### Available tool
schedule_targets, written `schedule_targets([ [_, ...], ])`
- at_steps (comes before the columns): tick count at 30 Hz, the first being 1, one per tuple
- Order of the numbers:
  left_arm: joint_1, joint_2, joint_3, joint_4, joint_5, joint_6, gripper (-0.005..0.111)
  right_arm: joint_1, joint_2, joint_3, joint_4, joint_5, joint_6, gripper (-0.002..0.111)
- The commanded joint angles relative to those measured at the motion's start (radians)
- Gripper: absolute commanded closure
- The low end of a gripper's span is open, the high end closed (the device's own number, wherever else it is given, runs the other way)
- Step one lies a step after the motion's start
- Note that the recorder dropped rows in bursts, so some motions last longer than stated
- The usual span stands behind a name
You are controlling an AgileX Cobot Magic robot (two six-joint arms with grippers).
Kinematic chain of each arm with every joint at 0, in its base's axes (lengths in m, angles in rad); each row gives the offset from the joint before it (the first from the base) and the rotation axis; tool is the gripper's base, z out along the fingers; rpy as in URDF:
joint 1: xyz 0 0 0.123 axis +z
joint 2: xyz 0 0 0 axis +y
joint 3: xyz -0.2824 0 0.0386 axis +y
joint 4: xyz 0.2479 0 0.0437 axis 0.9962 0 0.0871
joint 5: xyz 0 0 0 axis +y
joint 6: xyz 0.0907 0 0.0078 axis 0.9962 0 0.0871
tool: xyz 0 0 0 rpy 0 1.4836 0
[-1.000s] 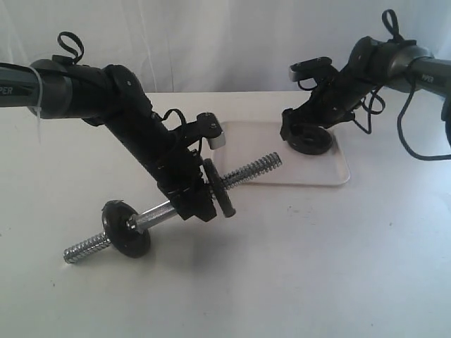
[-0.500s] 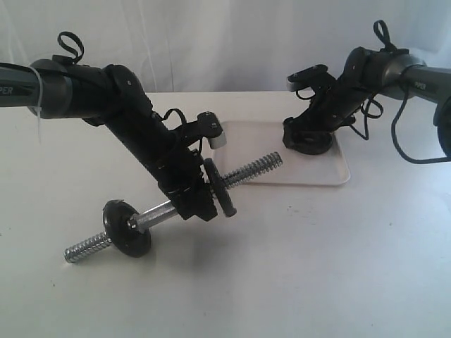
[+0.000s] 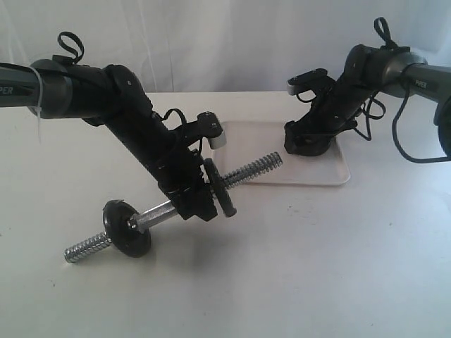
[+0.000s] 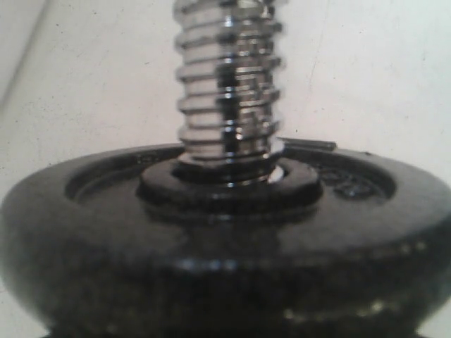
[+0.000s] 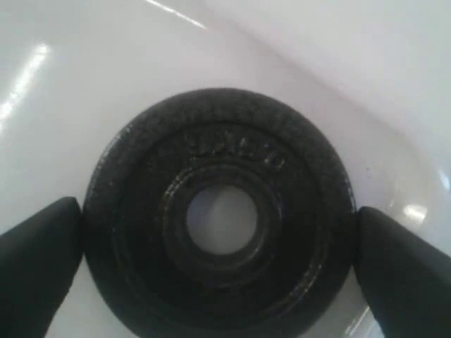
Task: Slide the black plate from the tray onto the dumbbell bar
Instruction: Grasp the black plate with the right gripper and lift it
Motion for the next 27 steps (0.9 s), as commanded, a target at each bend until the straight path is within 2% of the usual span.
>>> schedule_targets([
  [1, 0.001, -0.066, -0.017, -0.105, 0.02, 0.003, 0.107, 0.002, 0.014, 0.01, -0.042, 0.035, 0.009, 0.012],
  [22, 0.001, -0.066, -0.017, -0.105, 0.024, 0.003, 0.107, 0.002, 0.052, 0.01, -0.034, -0.009, 0.014, 0.012],
  [25, 0.001, -0.066, -0.017, -0.105, 0.024, 0.003, 0.107, 0.002, 0.055, 0.01, -0.034, -0.004, 0.014, 0.018],
  [27, 0.001, -0.066, -0.017, -0.105, 0.024, 0.003, 0.107, 0.002, 0.051, 0.01, -0.036, -0.001, 0.014, 0.029],
])
